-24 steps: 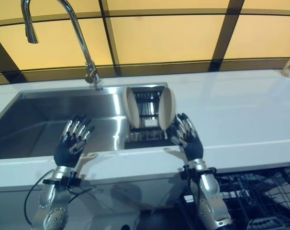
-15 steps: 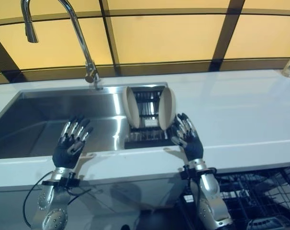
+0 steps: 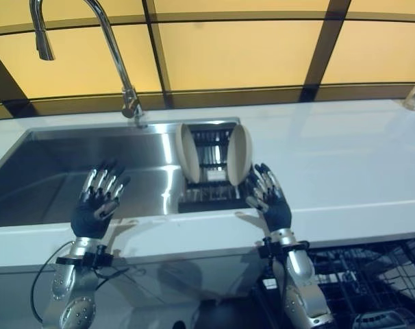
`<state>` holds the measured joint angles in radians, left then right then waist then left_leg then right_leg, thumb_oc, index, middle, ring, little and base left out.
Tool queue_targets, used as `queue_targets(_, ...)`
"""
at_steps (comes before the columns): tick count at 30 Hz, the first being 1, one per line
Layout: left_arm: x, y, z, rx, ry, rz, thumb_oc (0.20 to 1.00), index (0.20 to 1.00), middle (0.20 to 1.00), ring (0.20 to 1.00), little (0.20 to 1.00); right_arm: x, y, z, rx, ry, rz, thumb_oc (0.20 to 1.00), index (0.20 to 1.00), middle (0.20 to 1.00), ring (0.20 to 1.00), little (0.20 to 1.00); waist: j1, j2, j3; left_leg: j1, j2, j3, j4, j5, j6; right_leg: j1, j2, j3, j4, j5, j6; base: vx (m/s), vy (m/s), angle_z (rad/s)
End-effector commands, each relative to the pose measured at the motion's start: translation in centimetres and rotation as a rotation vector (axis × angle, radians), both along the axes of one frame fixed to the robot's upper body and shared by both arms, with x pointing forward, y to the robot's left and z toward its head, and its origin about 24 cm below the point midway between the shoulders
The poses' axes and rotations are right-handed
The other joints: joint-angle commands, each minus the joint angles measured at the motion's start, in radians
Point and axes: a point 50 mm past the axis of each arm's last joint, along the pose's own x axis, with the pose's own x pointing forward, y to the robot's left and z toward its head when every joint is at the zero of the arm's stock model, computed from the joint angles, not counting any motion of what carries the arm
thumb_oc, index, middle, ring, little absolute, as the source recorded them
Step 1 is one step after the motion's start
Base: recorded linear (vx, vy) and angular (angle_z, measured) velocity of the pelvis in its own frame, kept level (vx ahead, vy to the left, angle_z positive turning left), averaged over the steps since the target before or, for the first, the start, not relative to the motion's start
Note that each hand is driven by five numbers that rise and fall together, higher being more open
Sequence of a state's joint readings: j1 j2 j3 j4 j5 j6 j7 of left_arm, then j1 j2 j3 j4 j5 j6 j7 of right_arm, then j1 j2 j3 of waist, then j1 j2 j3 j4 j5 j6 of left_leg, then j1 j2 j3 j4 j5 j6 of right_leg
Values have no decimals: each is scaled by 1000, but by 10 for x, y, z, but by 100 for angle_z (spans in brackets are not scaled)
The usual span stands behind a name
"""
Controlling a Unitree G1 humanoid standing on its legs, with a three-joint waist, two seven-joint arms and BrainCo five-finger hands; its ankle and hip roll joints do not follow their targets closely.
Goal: Pick up plates and place into dishwasher.
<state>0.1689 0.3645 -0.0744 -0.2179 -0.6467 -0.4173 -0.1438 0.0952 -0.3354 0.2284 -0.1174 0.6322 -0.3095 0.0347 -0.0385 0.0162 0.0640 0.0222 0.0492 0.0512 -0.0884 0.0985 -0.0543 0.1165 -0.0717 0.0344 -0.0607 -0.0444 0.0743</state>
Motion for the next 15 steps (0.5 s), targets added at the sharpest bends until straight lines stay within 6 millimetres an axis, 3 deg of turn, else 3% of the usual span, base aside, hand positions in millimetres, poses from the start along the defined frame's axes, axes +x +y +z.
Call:
queue_targets(1,6,8,38,136,-212,70,1000,1000,1000,1000,1000,4,7,37,44,-181,32,1000,1000,1000,1000,1000,-2,-23,-16,18,17,-10,12,-95,19,-98,-7,-50,18,67,30,0,0,0)
queue_targets(6,10,15,60,321,-333,148,1000,1000,1000,1000,1000,7,7,37,38,-170,41,1000,1000,1000,1000,1000,-19,-13,-28,20,18,-2,12,-91,16,-100,-5,-37,18,67,32,4,19,-4)
queue_targets(15,32,22,91,915,-464,268,1000,1000,1000,1000,1000,13,12,37,7,-157,80,1000,1000,1000,1000,1000,-49,13,-45,31,19,23,10,-87,14,-98,-10,-20,18,66,40,7,22,-5)
